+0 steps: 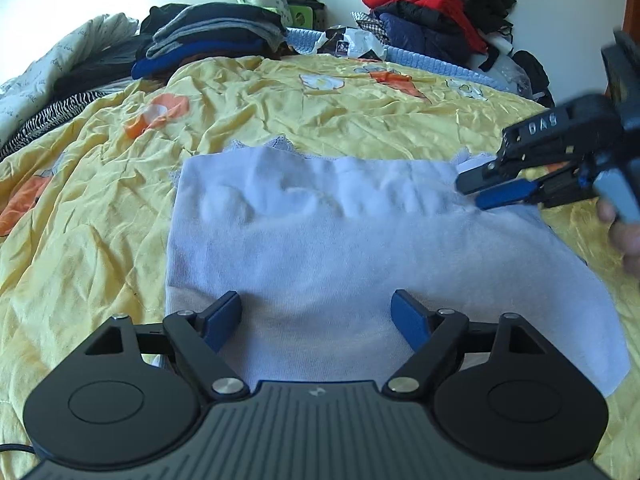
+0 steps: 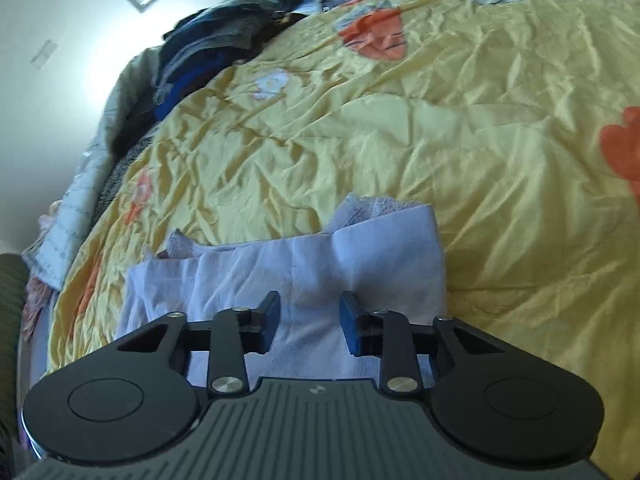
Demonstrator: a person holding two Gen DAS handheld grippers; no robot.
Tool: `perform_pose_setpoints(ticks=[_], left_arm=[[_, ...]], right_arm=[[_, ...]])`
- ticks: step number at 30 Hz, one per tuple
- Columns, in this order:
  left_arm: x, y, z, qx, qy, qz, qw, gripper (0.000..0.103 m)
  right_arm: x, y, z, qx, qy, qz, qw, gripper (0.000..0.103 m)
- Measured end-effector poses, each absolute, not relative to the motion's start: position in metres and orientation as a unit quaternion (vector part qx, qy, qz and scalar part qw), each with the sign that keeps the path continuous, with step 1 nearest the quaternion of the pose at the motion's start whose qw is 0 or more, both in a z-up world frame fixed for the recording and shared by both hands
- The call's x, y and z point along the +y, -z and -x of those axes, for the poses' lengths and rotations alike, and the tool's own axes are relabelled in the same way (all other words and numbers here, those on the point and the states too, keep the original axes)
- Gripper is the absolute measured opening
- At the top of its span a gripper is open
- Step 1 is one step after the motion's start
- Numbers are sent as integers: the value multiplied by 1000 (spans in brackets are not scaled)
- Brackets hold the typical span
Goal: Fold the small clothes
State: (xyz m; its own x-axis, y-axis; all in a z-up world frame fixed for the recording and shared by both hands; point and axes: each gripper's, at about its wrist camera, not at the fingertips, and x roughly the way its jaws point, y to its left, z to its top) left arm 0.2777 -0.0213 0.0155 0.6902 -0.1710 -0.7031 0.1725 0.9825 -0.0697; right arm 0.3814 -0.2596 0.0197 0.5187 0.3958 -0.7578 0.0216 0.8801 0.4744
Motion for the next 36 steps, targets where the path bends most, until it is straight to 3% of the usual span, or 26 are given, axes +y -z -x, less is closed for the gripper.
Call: perform_pose_setpoints(ticks=[3, 5, 6, 14, 19, 24, 27, 30, 36], left_arm=[[-21, -15, -277, 378, 94, 1, 921, 84], [-22, -15, -277, 377, 96, -2, 921, 86], [-23, -15, -278, 378, 96, -4, 921, 86], [-20, -16, -277, 380, 100, 1, 920, 86], [-20, -14, -275, 375, 99, -2, 922, 87], [-22, -15, -269, 362, 98, -6, 927, 88], [-12, -26, -246, 335, 86, 5, 938, 88], [-7, -35, -219, 298, 97, 0, 950, 89], [-19, -19, -217, 348, 112, -30, 930, 89]], right_arm=[[-231, -51, -373, 438, -166, -201, 860, 43], [-199, -64, -377, 448, -220, -193, 845, 58], [-179, -66, -382, 462, -250, -189, 830, 61], [-68, -31, -428, 550, -293, -111, 774, 60], [-50, -20, -435, 533, -283, -63, 795, 57], [-60, -26, -437, 531, -255, -106, 801, 58], [-103, -46, -406, 486, -277, -170, 811, 59], [-155, -62, -354, 447, -284, -192, 826, 69], [-225, -28, -303, 472, -202, -206, 833, 69]])
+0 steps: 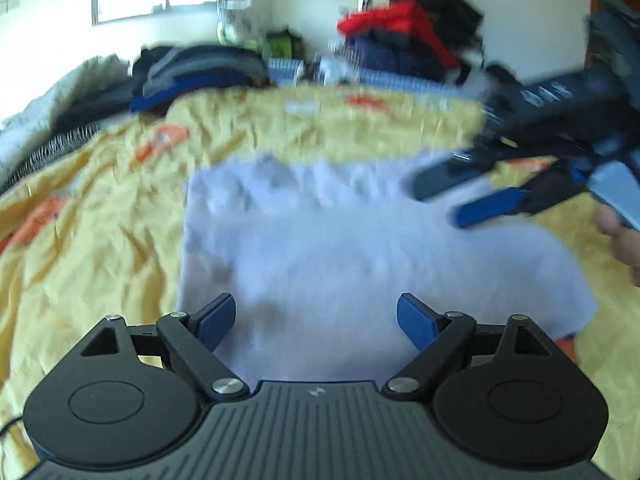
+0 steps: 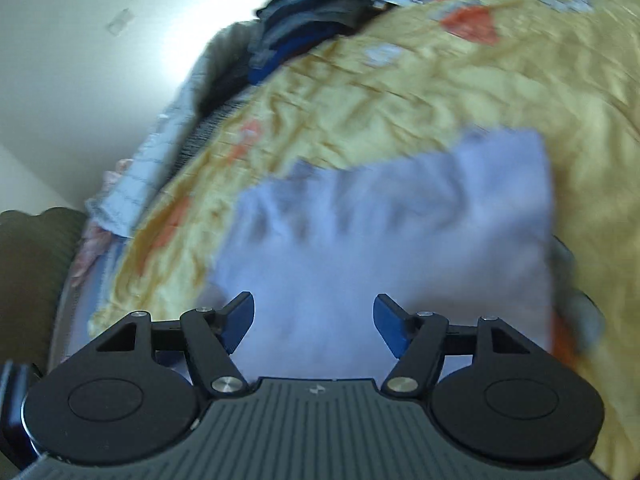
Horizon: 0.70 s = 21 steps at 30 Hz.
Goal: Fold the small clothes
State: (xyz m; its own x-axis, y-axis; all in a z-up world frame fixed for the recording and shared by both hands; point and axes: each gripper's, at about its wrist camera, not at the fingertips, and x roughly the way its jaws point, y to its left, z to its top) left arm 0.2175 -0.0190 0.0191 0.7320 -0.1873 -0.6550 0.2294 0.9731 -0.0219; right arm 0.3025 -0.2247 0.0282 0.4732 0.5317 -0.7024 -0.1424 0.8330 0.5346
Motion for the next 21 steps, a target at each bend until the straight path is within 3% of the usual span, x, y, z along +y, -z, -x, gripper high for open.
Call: perform_pose_setpoints(ticks=[2, 7, 10, 13, 17, 21], left_arm=[[-13, -12, -221, 349, 115, -17, 930, 93], [-11, -4, -222, 340, 121, -30, 932, 98], [-12, -17, -216, 347, 102, -33, 932, 97], [-11, -32, -201, 300, 104, -45, 947, 97], [-14, -22, -218, 329, 106, -49, 937, 97], [-7, -3, -230, 341, 113, -39, 932, 100]], right_arm=[[-235, -11, -303, 476, -191, -208, 833, 58], [-248, -6, -300, 467, -194, -233, 831, 50], [-250, -31, -281, 443, -165, -220, 854, 57], [-261, -46, -246, 411, -204, -265, 848, 69], [-253, -26, -215, 432, -204, -248, 843, 70], [-263, 0, -195, 420, -205, -263, 844, 63]])
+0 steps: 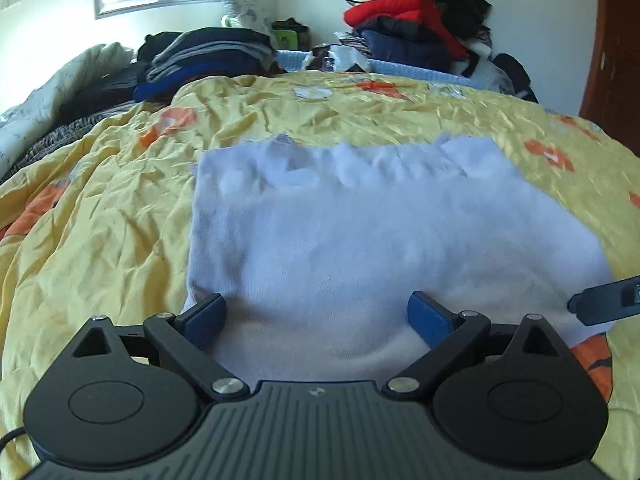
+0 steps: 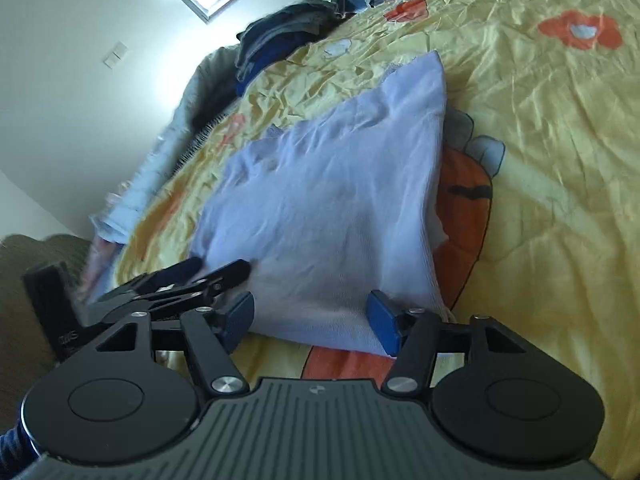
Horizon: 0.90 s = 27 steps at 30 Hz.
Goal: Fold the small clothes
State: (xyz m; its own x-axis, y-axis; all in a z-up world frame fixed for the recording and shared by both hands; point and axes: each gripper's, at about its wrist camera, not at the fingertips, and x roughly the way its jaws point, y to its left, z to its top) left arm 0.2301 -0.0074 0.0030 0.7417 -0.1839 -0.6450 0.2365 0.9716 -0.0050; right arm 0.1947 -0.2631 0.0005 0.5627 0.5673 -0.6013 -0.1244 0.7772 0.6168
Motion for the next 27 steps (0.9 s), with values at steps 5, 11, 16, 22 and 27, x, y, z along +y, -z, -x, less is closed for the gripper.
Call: perform_pose_setpoints(ticks=[5, 11, 16, 22, 27], left_arm=[[-11, -18, -235, 353, 106, -46, 928, 99], [-33, -49, -266, 315, 116, -85, 938, 99], [-39, -27, -344, 376, 61, -71, 922, 99], [-19, -3, -371, 378, 40, -35, 924, 103], [-20, -5, -371, 372, 39, -41, 926, 103]], right_arm=[[-276, -10, -206, 444, -198, -299, 821, 63], [-322, -30, -255, 370, -209, -445, 788, 74], [-322, -24, -339, 385, -192, -432, 792, 74], [-324, 20, -390, 433, -144, -411, 789, 56], [-331, 28, -386, 424, -151, -414, 791, 47]])
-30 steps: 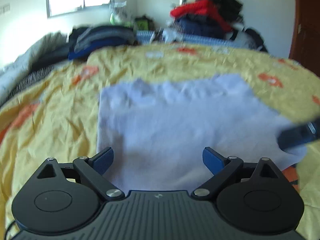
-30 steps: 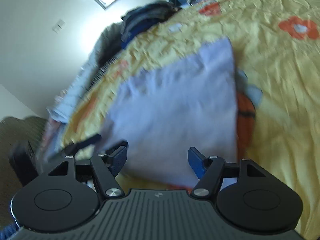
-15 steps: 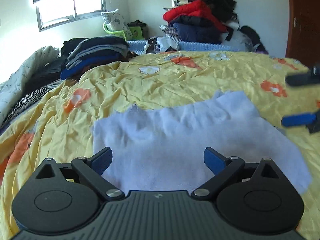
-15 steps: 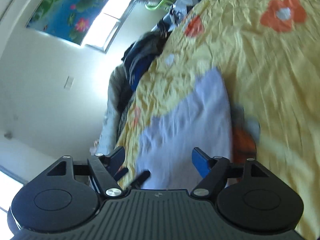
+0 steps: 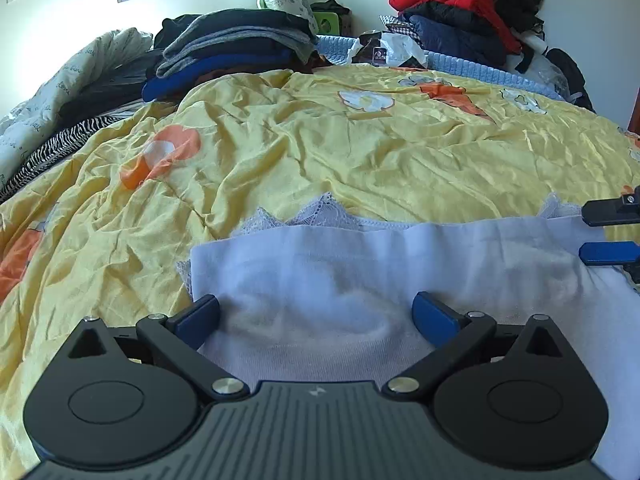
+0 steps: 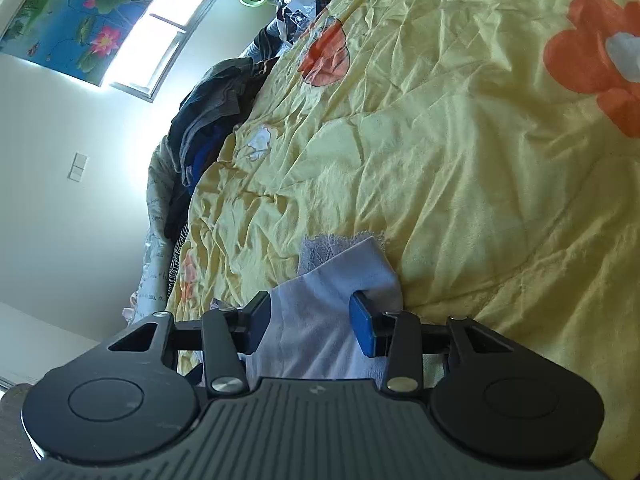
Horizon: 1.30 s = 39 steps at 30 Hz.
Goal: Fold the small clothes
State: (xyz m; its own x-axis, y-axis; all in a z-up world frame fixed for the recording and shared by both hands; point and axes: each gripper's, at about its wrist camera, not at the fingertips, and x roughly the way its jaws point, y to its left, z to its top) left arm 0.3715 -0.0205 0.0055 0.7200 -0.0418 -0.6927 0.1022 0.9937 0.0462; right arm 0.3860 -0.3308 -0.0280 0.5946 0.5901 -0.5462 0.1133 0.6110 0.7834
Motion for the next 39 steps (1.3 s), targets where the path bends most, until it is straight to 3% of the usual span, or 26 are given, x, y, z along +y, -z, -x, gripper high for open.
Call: perform_pose_setpoints(ticks=[5, 7, 11, 15, 19, 23, 27, 30, 35, 37, 39], left_arm=[[-36, -34, -339, 290, 76, -90, 950, 103], [-46, -35, -342, 287, 87, -114, 947, 103], [-46, -11, -382, 374, 69, -105, 919, 103], [-21, -2, -400, 379, 71, -28, 922, 103], [-23, -1, -402, 370, 61, -34, 927, 103], [-19, -16, -386, 367, 32, -39, 929, 103], [9, -48, -319, 342, 70, 33, 936, 103], [34, -50, -271, 353, 83, 92, 927, 103], [67, -37, -227, 379, 135, 239, 884, 103], [68, -31, -221, 383, 126, 234, 885, 103], [64, -24, -223, 404, 109, 205, 885, 103]], right_arm=[[-333, 0, -349, 383, -184, -431, 796, 67], [-332, -4, -349, 376, -193, -442, 791, 68], [-322, 4, -372, 406, -166, -425, 792, 68], [-314, 15, -384, 440, -139, -398, 793, 62], [-318, 18, -381, 437, -138, -410, 788, 62], [-317, -2, -357, 437, -147, -400, 793, 65], [-321, -31, -288, 411, -213, -346, 816, 78], [-333, -29, -241, 423, -205, -334, 817, 71], [-350, -13, -212, 433, -203, -380, 792, 70], [-348, -5, -212, 444, -191, -378, 790, 69], [-340, 3, -216, 465, -191, -366, 783, 62]])
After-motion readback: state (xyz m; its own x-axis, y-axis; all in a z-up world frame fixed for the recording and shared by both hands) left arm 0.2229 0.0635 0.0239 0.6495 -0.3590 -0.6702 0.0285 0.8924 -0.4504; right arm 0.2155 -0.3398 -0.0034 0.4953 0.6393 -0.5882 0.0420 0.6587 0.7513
